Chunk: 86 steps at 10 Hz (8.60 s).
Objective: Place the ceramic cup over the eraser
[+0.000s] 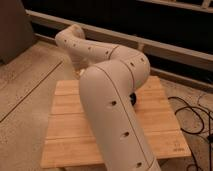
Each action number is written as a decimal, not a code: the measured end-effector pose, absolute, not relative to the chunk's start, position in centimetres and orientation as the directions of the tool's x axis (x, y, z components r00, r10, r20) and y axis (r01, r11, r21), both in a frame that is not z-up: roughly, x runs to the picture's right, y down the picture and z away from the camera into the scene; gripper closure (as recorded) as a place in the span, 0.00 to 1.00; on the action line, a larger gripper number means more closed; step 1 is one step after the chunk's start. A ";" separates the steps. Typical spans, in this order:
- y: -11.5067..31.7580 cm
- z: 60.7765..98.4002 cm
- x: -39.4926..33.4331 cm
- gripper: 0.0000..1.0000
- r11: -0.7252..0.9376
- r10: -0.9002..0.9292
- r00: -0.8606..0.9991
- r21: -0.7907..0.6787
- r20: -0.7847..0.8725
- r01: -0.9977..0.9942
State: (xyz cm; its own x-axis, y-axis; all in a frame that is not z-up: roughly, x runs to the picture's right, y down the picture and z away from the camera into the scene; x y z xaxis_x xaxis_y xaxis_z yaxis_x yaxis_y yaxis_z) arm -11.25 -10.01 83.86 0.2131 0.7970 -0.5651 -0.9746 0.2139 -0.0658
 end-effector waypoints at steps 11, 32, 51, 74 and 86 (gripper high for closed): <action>-16.2 81.4 -5.6 1.00 0.164 0.759 0.219 -0.145 -0.613 -0.976; -14.7 82.0 -1.9 1.00 0.130 0.743 0.152 -0.082 -0.652 -0.988; -12.6 86.4 -0.2 1.00 0.158 0.721 0.174 -0.084 -0.670 -0.984; -12.1 87.4 -0.2 1.00 0.153 0.719 0.175 -0.092 -0.673 -0.984; -12.9 87.2 -0.3 1.00 0.172 0.730 0.190 -0.093 -0.656 -0.981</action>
